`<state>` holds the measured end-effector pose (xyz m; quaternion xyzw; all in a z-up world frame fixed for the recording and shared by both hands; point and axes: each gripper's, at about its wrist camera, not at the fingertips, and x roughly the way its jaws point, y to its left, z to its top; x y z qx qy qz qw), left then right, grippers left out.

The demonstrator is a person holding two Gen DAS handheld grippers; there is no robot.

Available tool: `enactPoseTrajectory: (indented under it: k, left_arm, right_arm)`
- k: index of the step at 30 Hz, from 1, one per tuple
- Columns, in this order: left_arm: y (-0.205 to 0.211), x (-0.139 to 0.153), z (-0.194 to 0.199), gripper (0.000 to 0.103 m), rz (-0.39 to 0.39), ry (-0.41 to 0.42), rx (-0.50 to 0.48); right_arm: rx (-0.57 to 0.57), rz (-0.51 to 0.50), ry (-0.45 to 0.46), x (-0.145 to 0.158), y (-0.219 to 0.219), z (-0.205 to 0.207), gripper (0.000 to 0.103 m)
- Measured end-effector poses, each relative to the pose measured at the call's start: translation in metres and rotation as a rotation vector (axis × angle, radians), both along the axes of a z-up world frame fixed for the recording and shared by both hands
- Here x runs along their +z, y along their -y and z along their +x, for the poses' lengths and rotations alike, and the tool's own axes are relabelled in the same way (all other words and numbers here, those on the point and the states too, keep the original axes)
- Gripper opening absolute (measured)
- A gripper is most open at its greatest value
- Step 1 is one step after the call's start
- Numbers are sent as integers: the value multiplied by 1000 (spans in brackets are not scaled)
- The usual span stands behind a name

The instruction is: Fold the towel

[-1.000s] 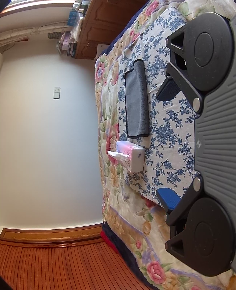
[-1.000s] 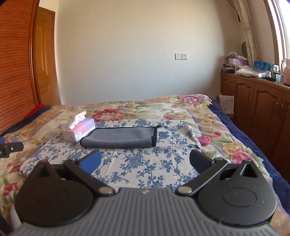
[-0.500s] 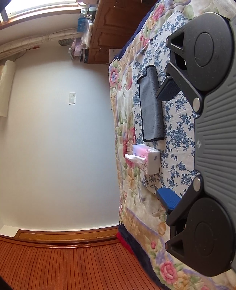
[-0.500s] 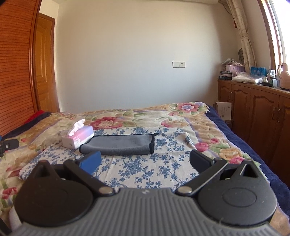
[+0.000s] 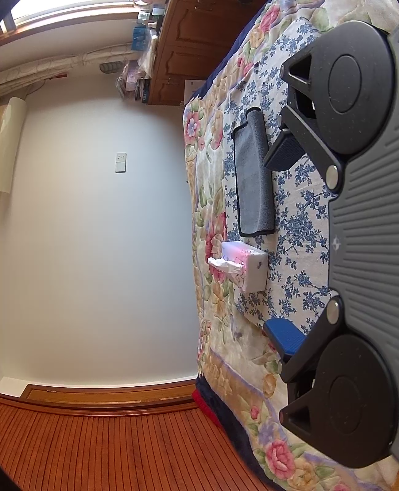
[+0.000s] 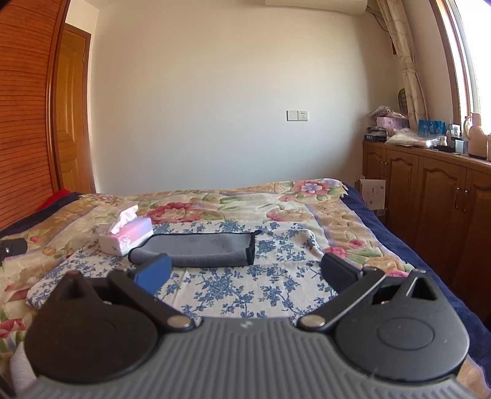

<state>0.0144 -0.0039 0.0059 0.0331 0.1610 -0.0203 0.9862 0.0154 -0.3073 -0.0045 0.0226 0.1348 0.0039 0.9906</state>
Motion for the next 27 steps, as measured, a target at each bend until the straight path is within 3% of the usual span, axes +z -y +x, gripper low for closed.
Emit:
enactPoseTrajectory:
  k: [27]
  left_arm:
    - [-3, -2, 2, 103, 10, -3, 8]
  right_arm:
    - [-2, 2, -5, -1, 0, -1, 103]
